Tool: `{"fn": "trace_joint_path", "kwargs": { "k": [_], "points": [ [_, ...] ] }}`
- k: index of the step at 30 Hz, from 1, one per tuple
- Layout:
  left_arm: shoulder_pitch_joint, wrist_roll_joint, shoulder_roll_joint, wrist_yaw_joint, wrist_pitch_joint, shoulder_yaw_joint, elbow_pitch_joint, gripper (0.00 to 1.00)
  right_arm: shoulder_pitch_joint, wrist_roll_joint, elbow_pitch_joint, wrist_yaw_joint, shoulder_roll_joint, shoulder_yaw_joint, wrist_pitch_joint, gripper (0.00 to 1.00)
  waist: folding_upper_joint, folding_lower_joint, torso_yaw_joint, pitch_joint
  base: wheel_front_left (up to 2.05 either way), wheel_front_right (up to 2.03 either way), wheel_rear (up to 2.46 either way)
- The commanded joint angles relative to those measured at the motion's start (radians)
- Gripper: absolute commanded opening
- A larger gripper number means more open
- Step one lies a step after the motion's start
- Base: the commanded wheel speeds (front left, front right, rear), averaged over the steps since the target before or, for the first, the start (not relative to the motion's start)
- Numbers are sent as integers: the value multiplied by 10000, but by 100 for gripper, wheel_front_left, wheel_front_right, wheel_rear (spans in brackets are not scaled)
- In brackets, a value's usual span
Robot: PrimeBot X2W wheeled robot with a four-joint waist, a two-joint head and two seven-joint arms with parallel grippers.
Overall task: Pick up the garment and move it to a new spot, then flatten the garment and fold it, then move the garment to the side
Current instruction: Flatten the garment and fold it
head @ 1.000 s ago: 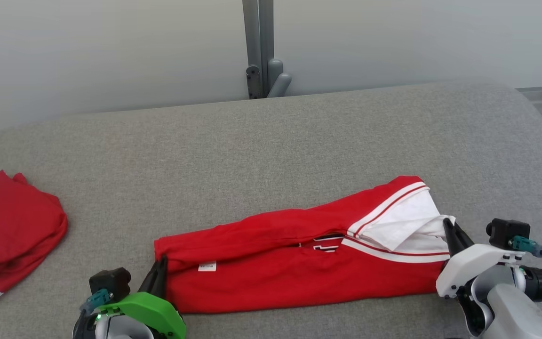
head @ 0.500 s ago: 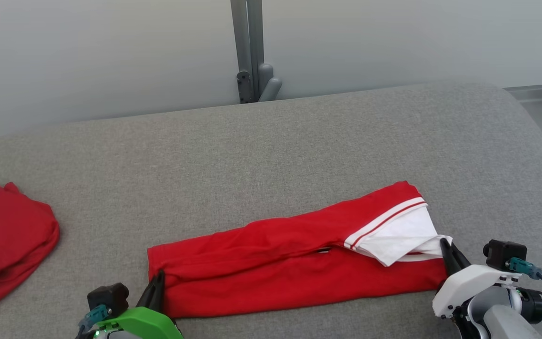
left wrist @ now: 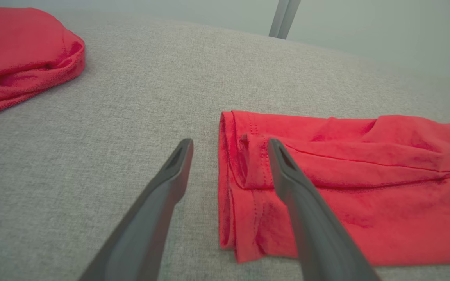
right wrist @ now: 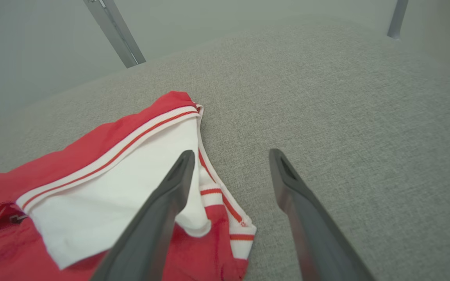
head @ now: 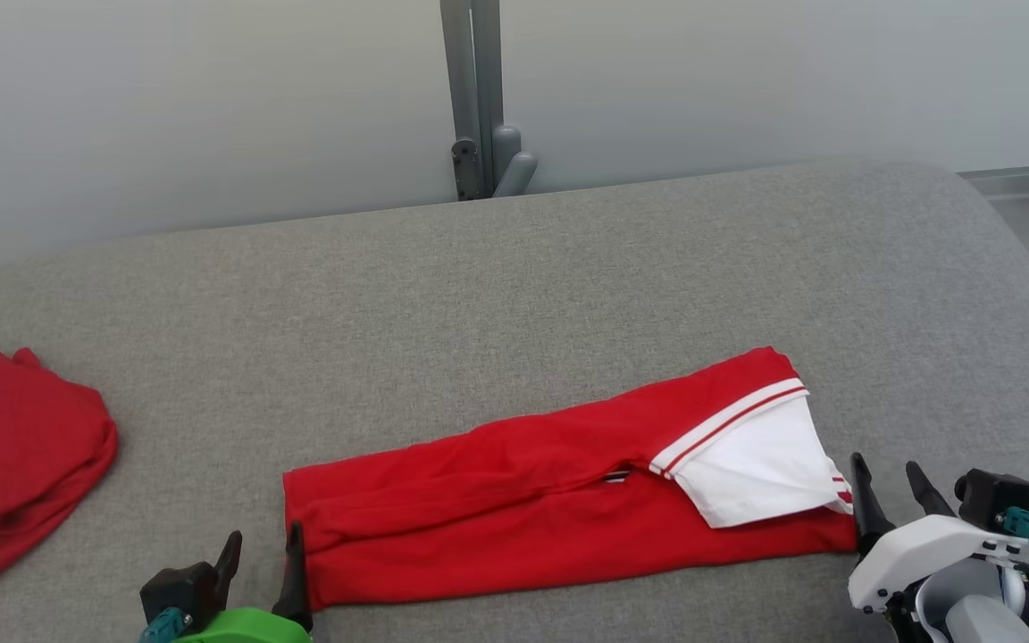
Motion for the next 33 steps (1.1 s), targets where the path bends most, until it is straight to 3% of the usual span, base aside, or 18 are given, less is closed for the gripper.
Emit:
{"fn": "trace_joint_path", "kwargs": {
  "k": [1,10,19,33],
  "points": [
    [175,151,16,77,-4,71,-156,100,150,-126,-74,-15,63,-42,-26,100,0,1,8,-35,0,0,0],
    [942,1009,-5,502,-4,170,-1655,100,300,-701,-374,-15,234,-261,-24,100,0,1,240,-99,0,0,0],
    [1055,1036,-1,481,-4,-135,-2022,100,54,-1297,-420,-15,263,-596,-24,100,0,1,839,217,0,0,0],
    [543,850,-3,400,-3,-89,-1674,100,-1598,-1391,2340,-15,-264,-497,442,100,0,1,1887,956,0,0,0]
  ]
}}
